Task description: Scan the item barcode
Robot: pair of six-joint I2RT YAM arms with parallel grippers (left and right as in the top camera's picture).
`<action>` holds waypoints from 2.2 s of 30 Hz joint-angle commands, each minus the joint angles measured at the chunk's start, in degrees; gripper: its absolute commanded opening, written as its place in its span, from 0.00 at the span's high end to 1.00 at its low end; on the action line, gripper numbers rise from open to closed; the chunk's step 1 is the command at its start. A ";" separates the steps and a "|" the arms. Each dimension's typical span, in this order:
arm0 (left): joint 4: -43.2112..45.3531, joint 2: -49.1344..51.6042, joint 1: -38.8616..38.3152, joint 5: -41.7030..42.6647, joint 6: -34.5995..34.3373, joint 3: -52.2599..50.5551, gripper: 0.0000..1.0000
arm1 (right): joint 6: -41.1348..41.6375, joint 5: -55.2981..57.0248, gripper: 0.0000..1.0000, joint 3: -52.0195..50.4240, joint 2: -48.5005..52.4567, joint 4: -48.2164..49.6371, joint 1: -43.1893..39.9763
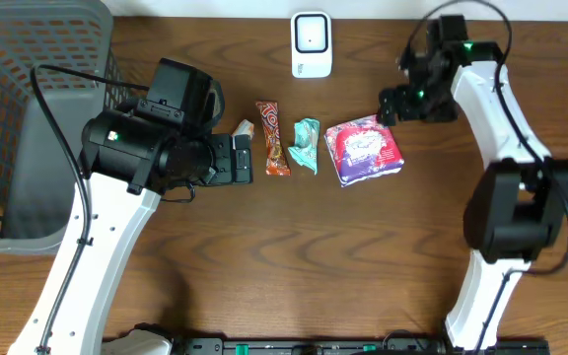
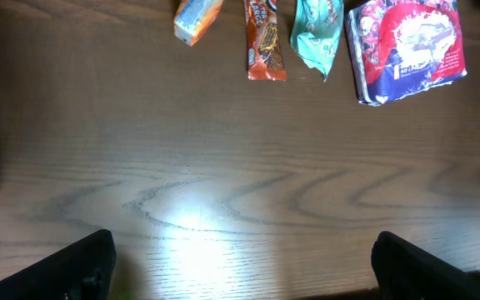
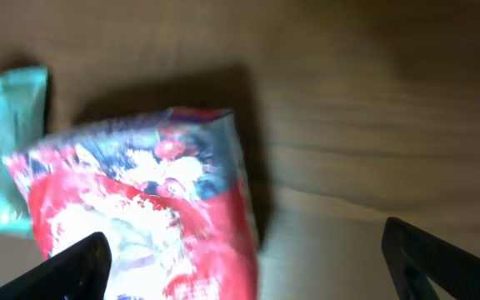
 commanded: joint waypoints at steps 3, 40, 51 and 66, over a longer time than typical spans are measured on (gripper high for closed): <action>-0.20 -0.15 0.20 0.28 0.35 0.22 0.02 | -7.54 -23.17 0.10 -1.25 9.27 -1.40 -2.69; -0.20 -0.15 0.20 0.28 0.35 0.22 0.02 | 45.70 -14.25 0.99 6.54 10.16 60.33 9.33; -0.20 -0.15 0.20 0.28 0.35 0.22 0.02 | 45.83 -11.93 0.99 6.56 3.93 50.31 0.13; -0.20 -0.15 0.20 0.28 0.35 0.22 0.02 | 71.63 4.20 0.99 4.72 2.45 15.32 -25.29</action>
